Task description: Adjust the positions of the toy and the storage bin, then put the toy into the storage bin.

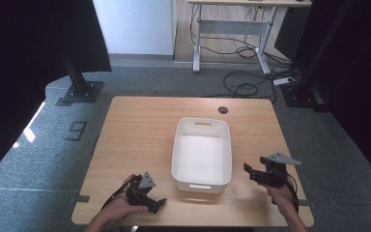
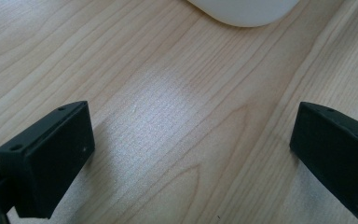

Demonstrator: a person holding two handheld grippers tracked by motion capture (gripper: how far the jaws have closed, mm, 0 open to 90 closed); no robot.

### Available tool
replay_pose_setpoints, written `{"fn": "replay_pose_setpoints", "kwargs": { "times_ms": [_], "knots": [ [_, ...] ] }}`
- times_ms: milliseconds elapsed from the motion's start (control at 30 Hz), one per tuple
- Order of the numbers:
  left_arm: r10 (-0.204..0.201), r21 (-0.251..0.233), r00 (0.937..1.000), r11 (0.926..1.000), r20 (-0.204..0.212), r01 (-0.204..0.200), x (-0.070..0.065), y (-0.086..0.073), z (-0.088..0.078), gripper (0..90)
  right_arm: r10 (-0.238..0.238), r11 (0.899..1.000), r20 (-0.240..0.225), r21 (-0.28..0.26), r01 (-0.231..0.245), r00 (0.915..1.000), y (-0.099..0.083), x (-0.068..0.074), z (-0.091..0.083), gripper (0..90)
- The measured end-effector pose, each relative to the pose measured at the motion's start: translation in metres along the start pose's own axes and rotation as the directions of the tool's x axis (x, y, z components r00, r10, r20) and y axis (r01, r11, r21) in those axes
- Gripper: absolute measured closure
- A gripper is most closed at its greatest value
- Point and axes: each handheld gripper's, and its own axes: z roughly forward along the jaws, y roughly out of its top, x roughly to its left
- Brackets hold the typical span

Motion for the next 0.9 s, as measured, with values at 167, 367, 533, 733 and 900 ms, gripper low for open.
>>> {"fn": "replay_pose_setpoints", "kwargs": {
  "times_ms": [167, 367, 533, 733, 900],
  "knots": [
    [0.000, 0.000, 1.0000, 1.0000, 0.000, 0.000, 0.000, 0.000, 0.000, 0.0, 0.006, 1.000, 0.023, 0.003, -0.006, 0.9997, -0.003, -0.008, -0.004, 22.4],
    [0.000, 0.000, 1.0000, 1.0000, 0.000, 0.000, 0.000, 0.000, 0.000, 0.0, 0.003, 1.000, 0.049, 0.025, -0.004, 0.9988, -0.006, -0.017, -0.006, 22.5],
    [0.000, 0.000, 1.0000, 1.0000, 0.000, 0.000, 0.000, 0.000, 0.000, 0.0, 0.013, 0.999, 0.063, 0.034, -0.015, 0.9979, -0.008, -0.023, -0.006, 23.3],
    [0.000, 0.000, 1.0000, 1.0000, -0.001, 0.000, 0.000, 0.000, 0.000, 0.0, 0.003, 0.998, 0.090, 0.065, -0.009, 0.9960, -0.012, -0.029, -0.002, 23.7],
    [-0.001, 0.000, 1.0000, 1.0000, 0.000, 0.001, 0.000, 0.000, 0.000, 0.0, -0.001, 0.998, 0.107, 0.067, -0.006, 0.9943, -0.014, -0.033, -0.002, 24.0]
  ]
}}
